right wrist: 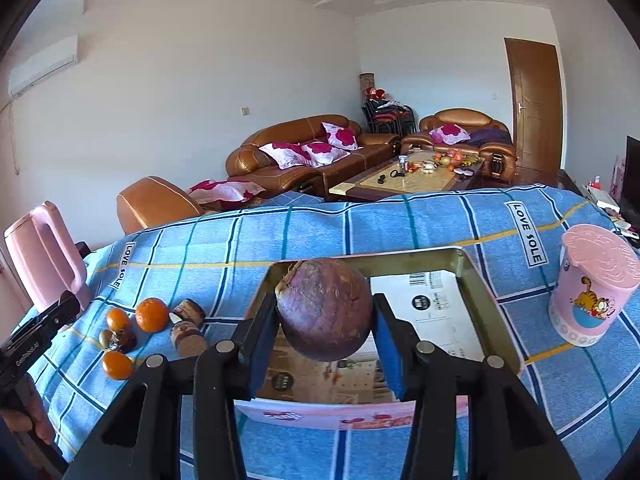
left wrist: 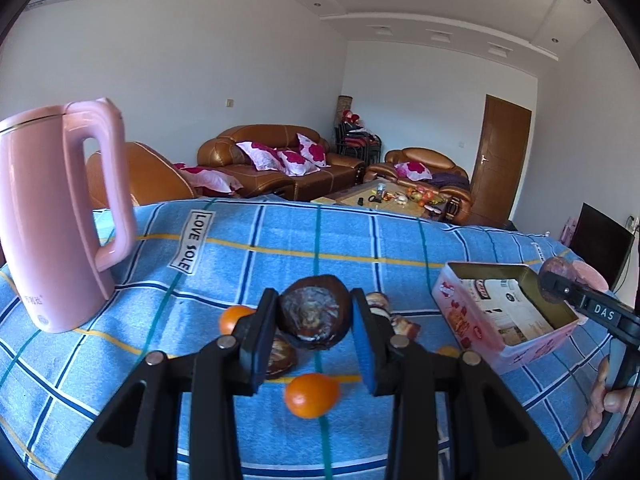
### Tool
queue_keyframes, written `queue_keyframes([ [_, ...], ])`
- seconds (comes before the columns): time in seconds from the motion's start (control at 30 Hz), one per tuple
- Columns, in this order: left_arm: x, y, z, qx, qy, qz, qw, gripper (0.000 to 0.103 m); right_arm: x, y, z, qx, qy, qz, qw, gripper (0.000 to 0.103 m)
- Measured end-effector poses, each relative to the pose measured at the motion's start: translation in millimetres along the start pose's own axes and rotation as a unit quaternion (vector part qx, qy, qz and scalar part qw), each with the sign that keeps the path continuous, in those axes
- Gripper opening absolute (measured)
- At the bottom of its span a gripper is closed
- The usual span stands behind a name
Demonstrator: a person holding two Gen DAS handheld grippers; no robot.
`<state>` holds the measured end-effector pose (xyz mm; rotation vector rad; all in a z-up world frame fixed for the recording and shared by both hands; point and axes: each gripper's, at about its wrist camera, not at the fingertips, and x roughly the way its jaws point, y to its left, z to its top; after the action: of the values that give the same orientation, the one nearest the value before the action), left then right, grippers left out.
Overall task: Organize fruits
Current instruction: 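Grasp a dark brown round fruit with the left gripper while the right lifts the purple fruit toward the tin, then lower both held fruits into the pink tin and open both grippers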
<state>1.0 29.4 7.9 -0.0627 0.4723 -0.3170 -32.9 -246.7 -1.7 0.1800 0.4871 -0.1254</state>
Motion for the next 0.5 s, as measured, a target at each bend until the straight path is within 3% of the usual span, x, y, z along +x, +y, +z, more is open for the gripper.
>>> queue_keyframes([
  [0.27, 20, -93, 2, 0.053, 0.008, -0.065, 0.9965, 0.037, 0, -29, -3, -0.029, 0.006, -0.039, 0.999, 0.048],
  [0.5, 48, -164, 0, 0.073, 0.041, -0.102, 0.9913, 0.038, 2, -52, -6, -0.05, 0.019, -0.049, 0.997, 0.048],
])
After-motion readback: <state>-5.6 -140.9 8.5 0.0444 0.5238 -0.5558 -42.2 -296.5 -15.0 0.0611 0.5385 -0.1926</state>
